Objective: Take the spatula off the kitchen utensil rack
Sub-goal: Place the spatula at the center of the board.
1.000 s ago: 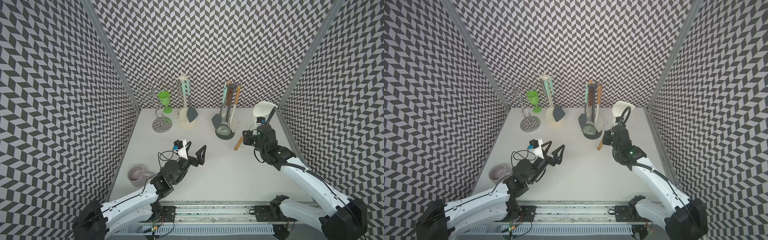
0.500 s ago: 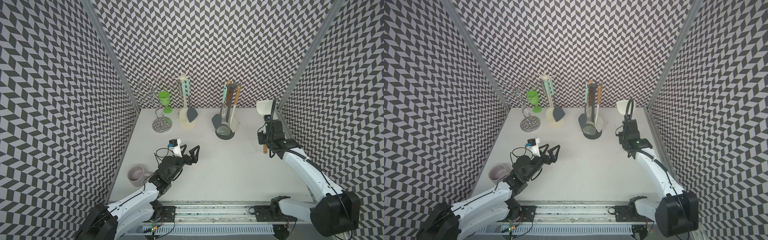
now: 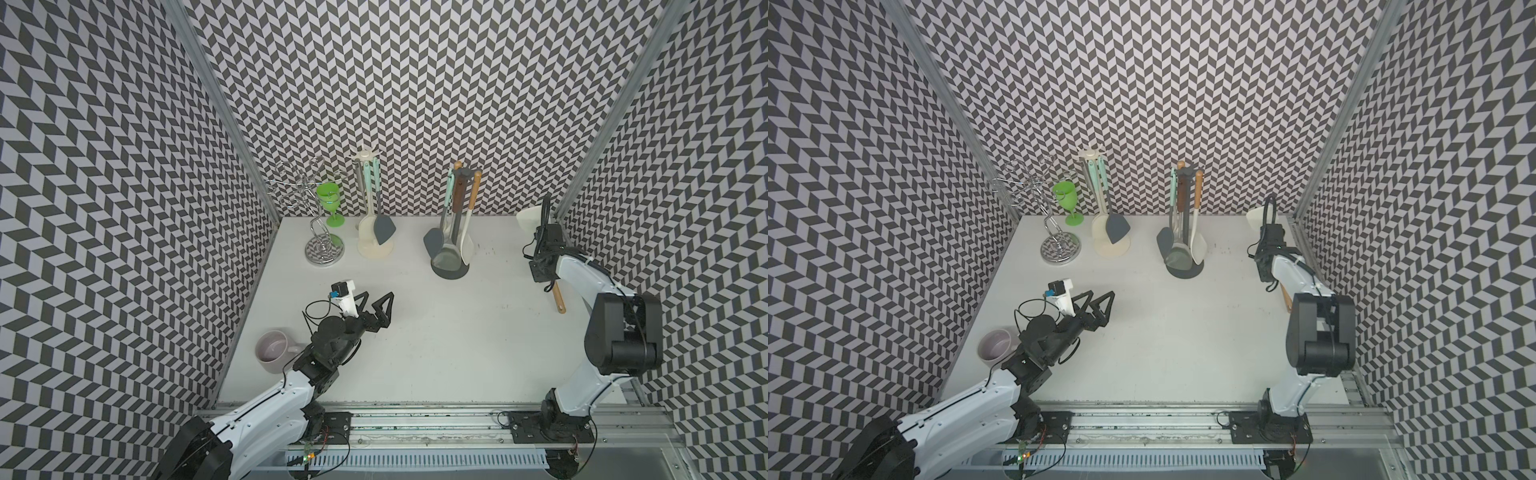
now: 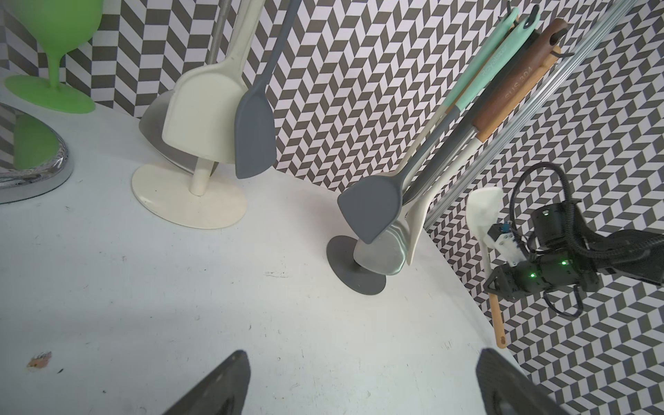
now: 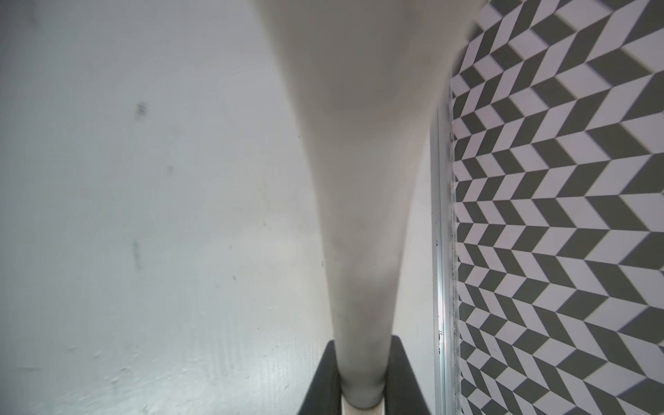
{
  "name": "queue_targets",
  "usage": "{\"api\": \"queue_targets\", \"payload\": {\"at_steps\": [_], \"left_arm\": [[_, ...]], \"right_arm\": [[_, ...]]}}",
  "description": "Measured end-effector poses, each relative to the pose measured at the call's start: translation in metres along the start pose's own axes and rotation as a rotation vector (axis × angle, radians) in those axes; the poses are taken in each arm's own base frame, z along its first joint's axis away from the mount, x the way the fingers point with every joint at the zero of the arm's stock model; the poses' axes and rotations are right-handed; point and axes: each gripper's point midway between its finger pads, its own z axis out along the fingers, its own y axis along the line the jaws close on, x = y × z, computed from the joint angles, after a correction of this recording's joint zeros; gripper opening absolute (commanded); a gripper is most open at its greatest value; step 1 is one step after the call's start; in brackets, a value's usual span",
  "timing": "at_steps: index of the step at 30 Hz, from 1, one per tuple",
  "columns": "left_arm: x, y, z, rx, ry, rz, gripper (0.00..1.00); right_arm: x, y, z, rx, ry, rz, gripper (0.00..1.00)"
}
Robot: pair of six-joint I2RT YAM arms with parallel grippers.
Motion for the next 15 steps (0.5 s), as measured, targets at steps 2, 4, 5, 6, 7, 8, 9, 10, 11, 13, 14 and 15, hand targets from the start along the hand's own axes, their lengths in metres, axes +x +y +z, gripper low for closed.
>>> {"api": "queue_targets", "payload": {"at_steps": [2,4,5,6,7,8,9,10,11,13,14,15], "left_arm": [[0.0,0.0,0.0,0.001,0.002,-0.001,1.0],[0.001,0.0,0.0,0.004,0.003,-0.002,1.0],[0.001,0.0,0.0,0.005,0.003,-0.003,1.0],[0.002,0.0,0.0,0.005,0.005,-0.003,1.0],[0.002,0.0,0.001,0.006,0.007,-0.004,1.0],[0.003,0.0,0.001,0.006,0.008,-0.004,1.0],[0.004,0.0,0.001,0.005,0.011,-0.004,1.0],[0.004,0.0,0.001,0.005,0.012,-0.004,1.0],[0.005,0.0,0.002,0.006,0.014,-0.004,1.0],[0.005,0.0,0.002,0.006,0.016,-0.004,1.0],[0.005,0.001,0.002,0.006,0.016,-0.004,1.0],[0.005,0.0,0.002,0.007,0.016,-0.004,1.0]], "right_arm": [[0.012,-0.001,0.019,0.005,0.06,-0.008,0.0],[0.024,-0.001,0.034,0.01,0.116,-0.018,0.0],[0.029,-0.001,0.039,0.011,0.136,-0.021,0.0],[0.034,0.0,0.045,0.01,0.158,-0.025,0.0],[0.038,0.001,0.048,0.009,0.172,-0.029,0.0],[0.041,0.002,0.052,0.01,0.185,-0.033,0.0],[0.044,0.003,0.054,0.011,0.193,-0.035,0.0],[0.047,0.004,0.055,0.011,0.201,-0.039,0.0],[0.051,0.005,0.056,0.011,0.209,-0.043,0.0],[0.06,0.008,0.058,0.009,0.231,-0.05,0.0],[0.064,0.008,0.058,0.013,0.241,-0.054,0.0],[0.067,0.008,0.059,0.02,0.249,-0.054,0.0]]}}
